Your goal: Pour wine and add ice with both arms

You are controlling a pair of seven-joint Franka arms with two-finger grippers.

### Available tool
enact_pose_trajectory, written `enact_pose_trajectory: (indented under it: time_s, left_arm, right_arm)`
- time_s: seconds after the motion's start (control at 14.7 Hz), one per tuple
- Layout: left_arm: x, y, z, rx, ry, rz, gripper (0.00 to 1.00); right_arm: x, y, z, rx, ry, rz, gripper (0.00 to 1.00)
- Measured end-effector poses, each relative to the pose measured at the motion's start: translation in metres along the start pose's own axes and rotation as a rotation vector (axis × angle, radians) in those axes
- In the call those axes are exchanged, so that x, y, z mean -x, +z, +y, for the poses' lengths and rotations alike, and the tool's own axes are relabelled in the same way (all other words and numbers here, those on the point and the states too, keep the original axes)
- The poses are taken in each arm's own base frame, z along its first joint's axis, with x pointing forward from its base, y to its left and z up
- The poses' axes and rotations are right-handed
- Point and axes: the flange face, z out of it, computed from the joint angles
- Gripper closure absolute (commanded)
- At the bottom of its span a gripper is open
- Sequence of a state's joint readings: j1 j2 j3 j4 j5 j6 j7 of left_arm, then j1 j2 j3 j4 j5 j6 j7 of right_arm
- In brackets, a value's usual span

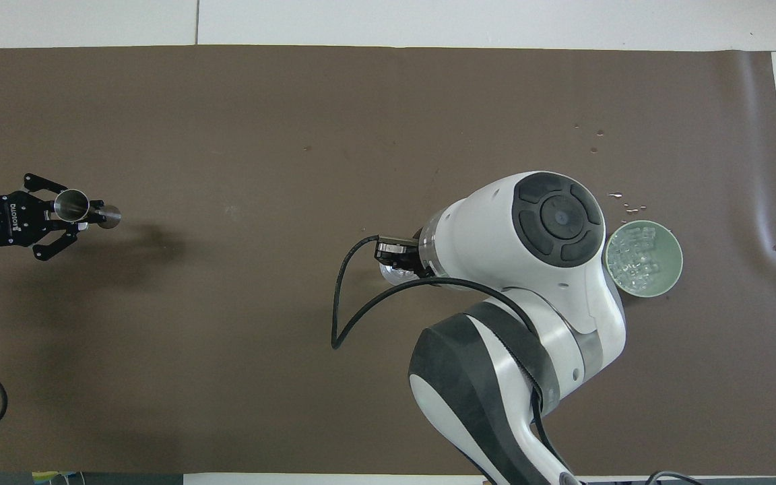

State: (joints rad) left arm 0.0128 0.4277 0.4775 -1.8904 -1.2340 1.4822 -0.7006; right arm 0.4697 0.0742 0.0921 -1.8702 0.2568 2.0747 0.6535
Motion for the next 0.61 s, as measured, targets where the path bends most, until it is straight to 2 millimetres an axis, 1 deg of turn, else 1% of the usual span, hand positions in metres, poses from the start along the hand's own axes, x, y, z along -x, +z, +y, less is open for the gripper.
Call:
enact_pose_trajectory:
  time_s: [0.07,0.2,0.34,0.41,0.48,0.54,0.61]
  left_arm:
    - [-0.018,-0.003,0.000,0.021,-0.025,-0.028,1.00]
    - [-0.045,-0.001,-0.005,0.025,-0.049,-0.067,1.00]
    - [-0.064,0.005,-0.010,0.030,-0.051,-0.102,1.00]
    - [-0.069,0.008,-0.011,0.039,-0.057,-0.116,1.00]
    - [-0.073,0.011,-0.013,0.049,-0.066,-0.128,1.00]
    - [-0.075,0.013,-0.014,0.057,-0.074,-0.134,0.01]
    - [-0.078,0.013,-0.017,0.065,-0.082,-0.134,0.00]
  right_arm:
    - [0.000,0.000,0.000,-0.002,0.000,0.003,0.39]
    - [-0.001,-0.002,-0.001,-0.005,-0.001,0.006,0.37]
    - [-0.004,-0.011,-0.002,-0.001,-0.006,0.018,0.27]
    - [-0.008,-0.020,0.000,0.016,-0.014,0.034,0.19]
    - [-0.015,-0.031,0.005,0.040,-0.018,0.055,0.00]
    - [-0.025,-0.045,0.013,0.065,-0.015,0.077,0.00]
    - [-0.035,-0.058,0.024,0.090,-0.014,0.093,0.00]
